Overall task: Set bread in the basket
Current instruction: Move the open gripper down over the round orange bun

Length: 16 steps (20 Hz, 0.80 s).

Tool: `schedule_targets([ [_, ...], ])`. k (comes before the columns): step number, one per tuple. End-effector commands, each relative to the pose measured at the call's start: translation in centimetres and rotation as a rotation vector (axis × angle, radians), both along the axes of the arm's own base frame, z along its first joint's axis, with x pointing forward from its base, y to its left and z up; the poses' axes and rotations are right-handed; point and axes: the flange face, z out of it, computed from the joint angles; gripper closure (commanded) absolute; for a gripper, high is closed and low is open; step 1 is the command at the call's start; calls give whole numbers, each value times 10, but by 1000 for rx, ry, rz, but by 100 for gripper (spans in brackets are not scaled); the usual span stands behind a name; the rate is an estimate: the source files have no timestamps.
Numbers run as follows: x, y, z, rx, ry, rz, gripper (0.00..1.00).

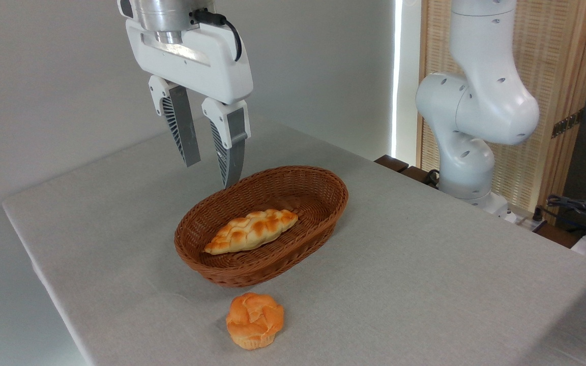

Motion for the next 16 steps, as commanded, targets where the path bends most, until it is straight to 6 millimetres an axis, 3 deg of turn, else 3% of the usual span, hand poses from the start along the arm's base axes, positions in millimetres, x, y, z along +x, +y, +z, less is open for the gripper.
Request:
schedule_targets([
  [1, 2, 3, -1, -15, -3, 14, 0],
  [9, 8, 3, -2, -12, -41, 16, 0],
  [13, 18, 7, -23, 1, -122, -115, 0],
  [15, 17, 25, -34, 10, -109, -141, 0],
  [16, 17, 46, -42, 11, -95, -107, 0],
])
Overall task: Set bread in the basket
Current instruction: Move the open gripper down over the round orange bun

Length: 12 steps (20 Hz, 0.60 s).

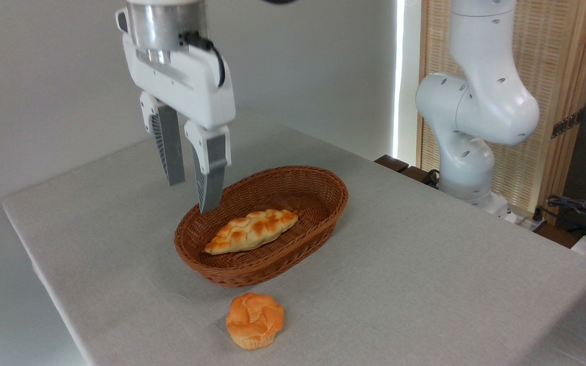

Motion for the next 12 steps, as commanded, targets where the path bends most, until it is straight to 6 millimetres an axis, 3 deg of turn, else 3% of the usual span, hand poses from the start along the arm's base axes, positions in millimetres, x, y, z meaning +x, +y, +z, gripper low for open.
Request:
schedule_targets([
  [1, -2, 50, -28, 5, 31, 22, 0],
  [4, -10, 88, -70, 0, 111, 88, 0],
  [7, -9, 121, -92, -29, 62, 187, 0],
  [12, -4, 127, -113, -168, 69, 501, 0],
])
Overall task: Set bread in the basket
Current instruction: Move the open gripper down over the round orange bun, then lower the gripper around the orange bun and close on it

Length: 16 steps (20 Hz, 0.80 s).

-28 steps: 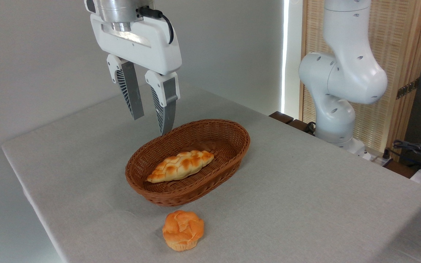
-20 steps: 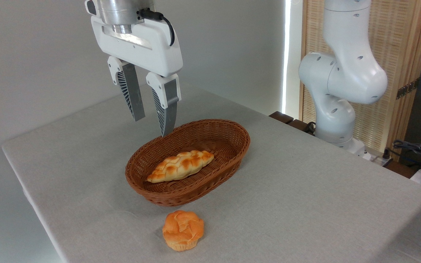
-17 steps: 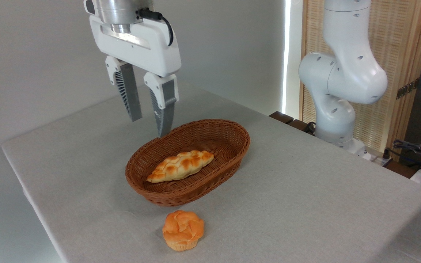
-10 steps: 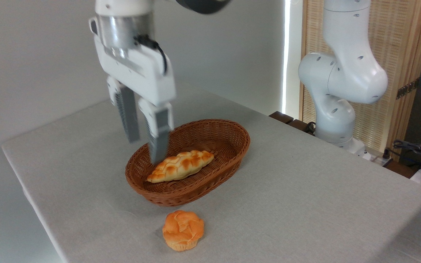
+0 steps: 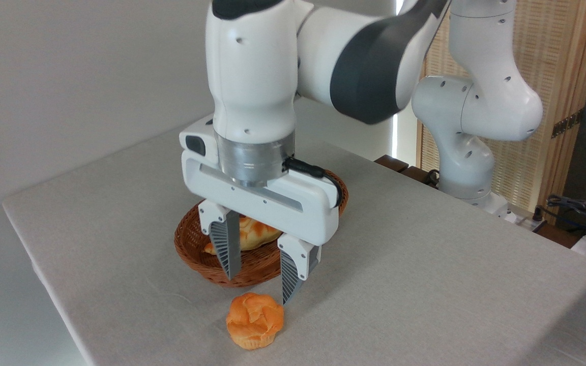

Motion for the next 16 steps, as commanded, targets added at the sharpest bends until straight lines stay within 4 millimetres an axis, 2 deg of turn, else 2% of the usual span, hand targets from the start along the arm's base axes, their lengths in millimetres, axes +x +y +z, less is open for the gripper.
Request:
schedule_targets([
  [1, 5, -4, -13, -47, 0, 197, 0],
  [5, 11, -12, -35, -71, 30, 291, 0],
  [7, 14, -25, -46, -81, 31, 283, 0],
  [10, 16, -29, -64, -80, 47, 281, 0],
  [16, 15, -29, -68, -65, 57, 265, 0],
])
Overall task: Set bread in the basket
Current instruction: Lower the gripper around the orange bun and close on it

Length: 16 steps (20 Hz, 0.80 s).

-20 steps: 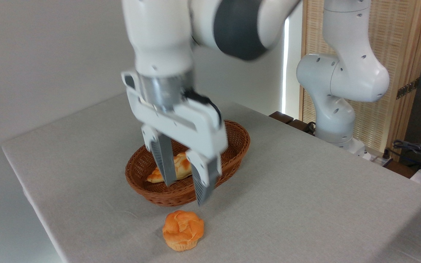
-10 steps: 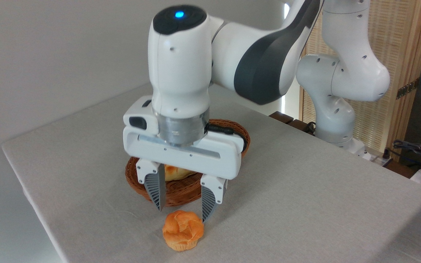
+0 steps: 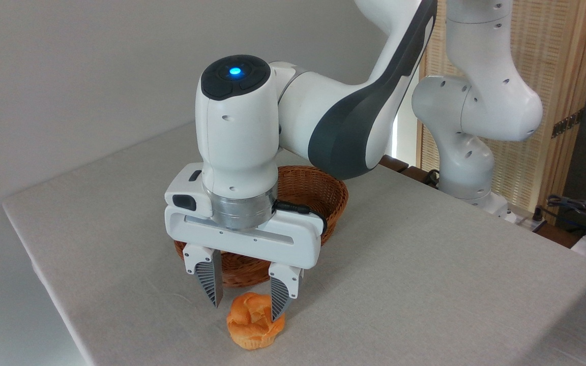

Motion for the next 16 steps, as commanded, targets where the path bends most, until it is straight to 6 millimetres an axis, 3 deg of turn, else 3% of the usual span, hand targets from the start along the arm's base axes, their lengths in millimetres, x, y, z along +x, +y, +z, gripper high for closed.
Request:
schedule_targets([
  [1, -1, 0, -5, 8, -1, -1, 1],
  [5, -2, -8, -16, 68, 33, -53, 20],
  [9, -2, -10, -17, 69, 35, -60, 64],
  [10, -2, -9, -17, 70, 35, -57, 65],
  [12, -2, -9, -17, 70, 35, -58, 78],
  [16, -1, -10, -16, 68, 33, -57, 81],
])
